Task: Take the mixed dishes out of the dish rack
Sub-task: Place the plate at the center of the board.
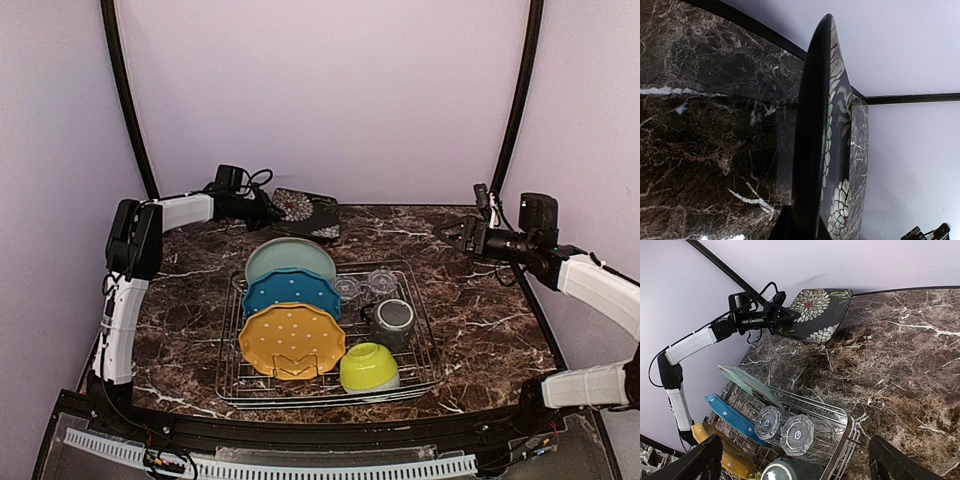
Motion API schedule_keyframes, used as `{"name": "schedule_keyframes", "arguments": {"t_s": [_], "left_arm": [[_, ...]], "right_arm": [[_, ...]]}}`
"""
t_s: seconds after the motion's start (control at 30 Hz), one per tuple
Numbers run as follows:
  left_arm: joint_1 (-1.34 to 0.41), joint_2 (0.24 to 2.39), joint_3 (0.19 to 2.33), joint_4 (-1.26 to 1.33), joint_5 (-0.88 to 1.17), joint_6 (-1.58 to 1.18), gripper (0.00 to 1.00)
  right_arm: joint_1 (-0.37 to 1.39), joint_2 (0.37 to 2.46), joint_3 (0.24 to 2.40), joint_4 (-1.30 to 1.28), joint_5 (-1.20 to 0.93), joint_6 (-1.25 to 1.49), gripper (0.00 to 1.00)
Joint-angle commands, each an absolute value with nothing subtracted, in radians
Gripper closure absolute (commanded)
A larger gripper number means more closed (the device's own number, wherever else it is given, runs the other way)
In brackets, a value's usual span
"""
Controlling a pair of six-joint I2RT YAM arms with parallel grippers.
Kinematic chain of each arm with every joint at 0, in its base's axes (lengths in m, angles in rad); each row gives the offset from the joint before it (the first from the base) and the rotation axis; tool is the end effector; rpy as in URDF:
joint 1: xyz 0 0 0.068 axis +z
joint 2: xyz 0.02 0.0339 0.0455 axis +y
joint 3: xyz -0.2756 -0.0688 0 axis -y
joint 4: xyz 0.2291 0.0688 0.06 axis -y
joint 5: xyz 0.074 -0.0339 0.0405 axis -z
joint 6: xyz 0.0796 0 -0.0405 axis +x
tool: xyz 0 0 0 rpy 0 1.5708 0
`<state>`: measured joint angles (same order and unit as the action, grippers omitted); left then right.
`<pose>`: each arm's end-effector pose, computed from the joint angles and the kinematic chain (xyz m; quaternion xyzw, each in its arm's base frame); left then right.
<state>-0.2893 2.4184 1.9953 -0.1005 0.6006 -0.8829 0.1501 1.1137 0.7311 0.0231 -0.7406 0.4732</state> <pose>0.5441 -0.2089 0.1867 -0.1005 0.8344 -0.4776 0.2562 0.2466 0.0916 0.2842 -0.0801 0.7896 0.4459 0.4139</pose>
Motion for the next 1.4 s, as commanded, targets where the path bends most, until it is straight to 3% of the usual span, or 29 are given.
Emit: {"name": "schedule_keyframes", "arguments": {"t_s": [0.0, 0.37, 0.53, 0.67, 0.87, 1.03, 1.13, 1.37], "left_arm": [[-0.300, 2.406, 2.069, 0.045, 0.692, -0.927, 0.99], [-0.324, 2.498, 2.124, 0.048, 0.702, -0.948, 0.99], [-0.336, 2.522, 2.145, 0.032, 0.697, -0.942, 0.93], [-0.342, 2.538, 2.165, 0.008, 0.690, -0.927, 0.85], [-0.353, 2.538, 2.190, -0.085, 0.646, -0.865, 0.61], [-0.367, 2.527, 2.224, -0.194, 0.582, -0.779, 0.54], [-0.375, 2.518, 2.257, -0.258, 0.529, -0.729, 0.45], [-0.386, 2.504, 2.292, -0.382, 0.426, -0.635, 0.39]], "right_arm": [[0.146, 1.123, 0.716, 0.059, -0.744, 0.479, 0.01], [0.146, 1.142, 0.714, 0.064, -0.747, 0.472, 0.01], [0.145, 1.147, 0.718, 0.067, -0.747, 0.475, 0.01], [0.146, 1.145, 0.716, 0.069, -0.750, 0.479, 0.01], [0.146, 1.135, 0.713, 0.067, -0.752, 0.480, 0.01], [0.146, 1.135, 0.716, 0.066, -0.753, 0.481, 0.01], [0.145, 1.135, 0.717, 0.067, -0.754, 0.480, 0.01], [0.145, 1.134, 0.718, 0.066, -0.756, 0.483, 0.01]]}}
